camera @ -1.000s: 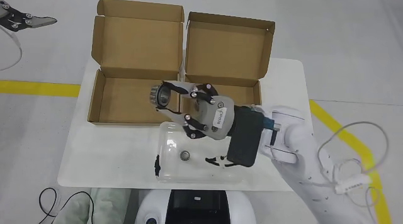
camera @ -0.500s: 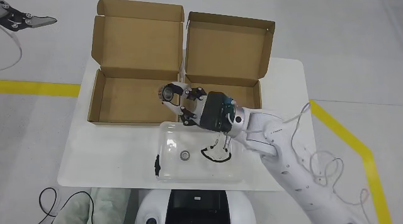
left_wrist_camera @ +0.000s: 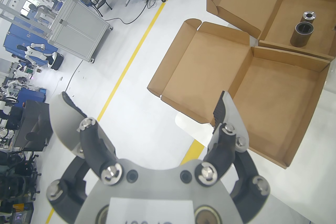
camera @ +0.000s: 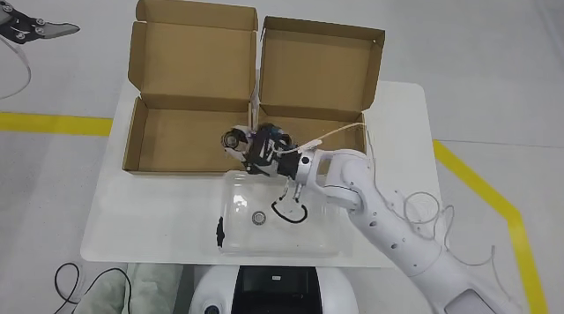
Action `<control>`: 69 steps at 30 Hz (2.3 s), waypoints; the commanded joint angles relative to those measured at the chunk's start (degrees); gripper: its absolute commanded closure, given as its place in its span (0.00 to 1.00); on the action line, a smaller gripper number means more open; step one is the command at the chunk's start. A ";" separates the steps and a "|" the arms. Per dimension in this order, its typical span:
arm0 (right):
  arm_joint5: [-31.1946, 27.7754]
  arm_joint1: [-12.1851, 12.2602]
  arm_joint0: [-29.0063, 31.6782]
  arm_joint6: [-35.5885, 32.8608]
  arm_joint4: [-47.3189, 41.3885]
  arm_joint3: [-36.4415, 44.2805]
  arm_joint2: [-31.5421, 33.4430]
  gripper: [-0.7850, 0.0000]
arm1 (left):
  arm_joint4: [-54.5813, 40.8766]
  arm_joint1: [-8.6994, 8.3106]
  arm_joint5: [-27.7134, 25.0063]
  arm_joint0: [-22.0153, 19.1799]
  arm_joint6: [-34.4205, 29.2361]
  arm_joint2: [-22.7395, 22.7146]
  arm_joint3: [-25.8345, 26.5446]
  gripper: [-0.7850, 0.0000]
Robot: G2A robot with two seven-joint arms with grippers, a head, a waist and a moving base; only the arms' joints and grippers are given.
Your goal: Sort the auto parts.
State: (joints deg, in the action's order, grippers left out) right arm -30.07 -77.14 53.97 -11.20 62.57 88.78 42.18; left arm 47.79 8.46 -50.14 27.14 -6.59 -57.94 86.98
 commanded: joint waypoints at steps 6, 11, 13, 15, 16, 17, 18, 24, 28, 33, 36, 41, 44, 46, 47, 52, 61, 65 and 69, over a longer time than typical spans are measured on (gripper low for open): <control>4.13 -3.71 -6.98 -7.12 -0.77 -7.66 -7.32 1.00 | 0.00 0.00 0.00 0.00 0.00 0.00 0.00 0.00; 5.80 -7.15 -11.90 -11.32 -1.77 -13.52 -12.47 1.00 | 0.00 0.00 0.00 0.00 0.00 0.00 0.00 0.00; 6.16 -8.67 -13.80 -12.64 -2.52 -16.19 -14.24 1.00 | 0.00 0.00 0.00 0.00 0.00 0.00 0.00 0.00; 6.54 -10.24 -15.58 -13.50 -3.41 -19.15 -15.73 1.00 | 0.00 0.00 0.00 0.00 0.00 0.00 0.00 0.00; 6.85 -11.04 -16.40 -13.84 -3.76 -20.52 -16.46 1.00 | 0.00 0.00 0.00 0.00 0.00 0.00 0.00 0.00; 7.21 -11.85 -17.18 -14.06 -4.13 -21.96 -17.09 1.00 | 0.00 0.00 0.00 0.00 0.00 0.00 0.00 0.00; 7.56 -12.65 -17.93 -14.11 -4.46 -23.48 -17.64 1.00 | 0.00 0.00 0.00 0.00 0.00 0.00 0.00 0.00; 9.04 -17.32 -21.64 -14.80 -5.65 -32.27 -20.55 1.00 | 0.00 0.00 0.00 0.00 0.00 0.00 0.00 0.00; 9.10 -20.12 -23.12 -15.40 -6.20 -37.56 -22.02 1.00 | 0.00 0.00 0.00 0.00 0.00 0.00 0.00 0.00; 9.29 -22.86 -24.40 -15.33 -5.92 -42.29 -22.96 1.00 | 0.00 0.00 0.00 0.00 0.00 0.00 0.00 0.00; 10.09 -24.20 -24.91 -16.29 -5.42 -44.37 -23.35 1.00 | 0.00 0.00 0.00 0.00 0.00 0.00 0.00 0.00; 10.62 -26.09 -25.33 -16.17 -5.01 -47.51 -23.48 0.87 | 0.00 0.00 0.00 0.00 0.00 0.00 0.00 0.00; 10.65 -26.99 -25.51 -15.97 -4.65 -49.08 -23.45 0.75 | 0.00 0.00 0.00 0.00 0.00 0.00 0.00 0.00; 10.56 -27.50 -25.61 -15.82 -4.38 -49.93 -23.38 0.67 | 0.00 0.00 0.00 0.00 0.00 0.00 0.00 0.00; 10.54 -27.71 -25.65 -15.72 -4.29 -50.28 -23.29 0.66 | 0.00 0.00 0.00 0.00 0.00 0.00 0.00 0.00; 9.88 -28.42 -25.83 -15.42 -3.73 -51.35 -22.79 0.65 | 0.00 0.00 0.00 0.00 0.00 0.00 0.00 0.00; 8.20 -27.13 -25.20 -12.06 -0.80 -46.21 -20.25 0.65 | 0.00 0.00 0.00 0.00 0.00 0.00 0.00 0.00; 7.73 -24.83 -23.19 -12.15 1.72 -39.08 -17.99 0.65 | 0.00 0.00 0.00 0.00 0.00 0.00 0.00 0.00; 6.64 -21.08 -18.54 -14.82 5.51 -27.03 -14.25 0.65 | 0.00 0.00 0.00 0.00 0.00 0.00 0.00 0.00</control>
State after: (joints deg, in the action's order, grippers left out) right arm -23.07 -99.32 33.93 -24.95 66.95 57.79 26.82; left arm 47.79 8.46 -50.14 27.14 -6.59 -57.94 86.98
